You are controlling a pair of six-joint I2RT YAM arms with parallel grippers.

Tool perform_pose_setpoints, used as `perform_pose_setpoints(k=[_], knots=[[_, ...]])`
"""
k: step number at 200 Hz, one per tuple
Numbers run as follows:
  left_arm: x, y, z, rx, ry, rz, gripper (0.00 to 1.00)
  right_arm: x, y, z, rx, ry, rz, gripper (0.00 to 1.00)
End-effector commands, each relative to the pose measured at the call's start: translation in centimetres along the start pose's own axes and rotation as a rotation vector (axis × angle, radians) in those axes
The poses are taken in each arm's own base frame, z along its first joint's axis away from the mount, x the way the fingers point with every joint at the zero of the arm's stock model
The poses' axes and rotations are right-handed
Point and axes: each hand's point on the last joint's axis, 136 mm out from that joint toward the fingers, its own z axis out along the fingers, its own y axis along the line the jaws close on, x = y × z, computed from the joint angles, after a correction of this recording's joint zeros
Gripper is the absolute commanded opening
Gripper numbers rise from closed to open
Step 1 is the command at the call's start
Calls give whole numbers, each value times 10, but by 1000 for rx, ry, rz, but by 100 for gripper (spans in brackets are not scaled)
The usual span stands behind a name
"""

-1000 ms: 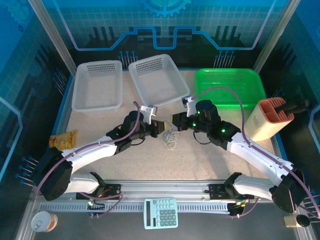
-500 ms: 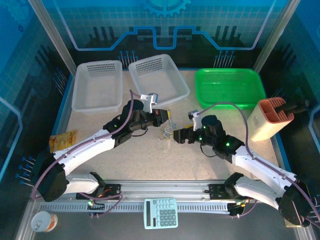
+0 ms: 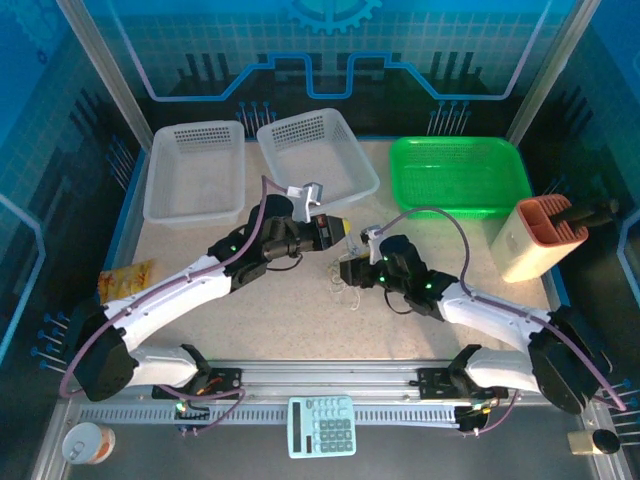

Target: Untangle the cables

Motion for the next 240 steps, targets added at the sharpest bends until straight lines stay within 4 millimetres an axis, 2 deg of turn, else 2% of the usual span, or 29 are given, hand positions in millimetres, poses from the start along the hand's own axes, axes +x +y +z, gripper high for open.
perform_pose_setpoints(k=[1,11,30,37,64,95,122,177,192,217,240], knots=[[-8,-26,-8,58,-2,-21,0,-10,-17,8,62,-60,44,34],[-13,-33,-12,76,-15,-27,0,-1,-22,12,71,-42,57,28],[-23,-50,-21,122,-46,-34,0,21,-34,19,101,8,81,28],[-28,-56,-25,138,-60,-35,0,22,-35,21,100,0,88,28],[-42,-79,-38,186,-101,-28,0,39,-44,28,122,38,109,33],[-52,-91,-49,206,-137,-19,0,42,-44,30,124,57,115,44],[-52,-80,-51,152,-151,10,0,39,-39,25,115,75,102,60],[-38,-31,-43,26,-163,16,0,12,-18,-10,78,60,55,76],[-36,-22,-40,17,-163,-2,0,4,-13,-22,74,43,41,77],[-36,-18,-40,16,-167,-11,0,-10,-7,-44,65,0,30,76],[-36,-19,-40,20,-168,-11,0,-28,6,-63,23,-56,21,68]])
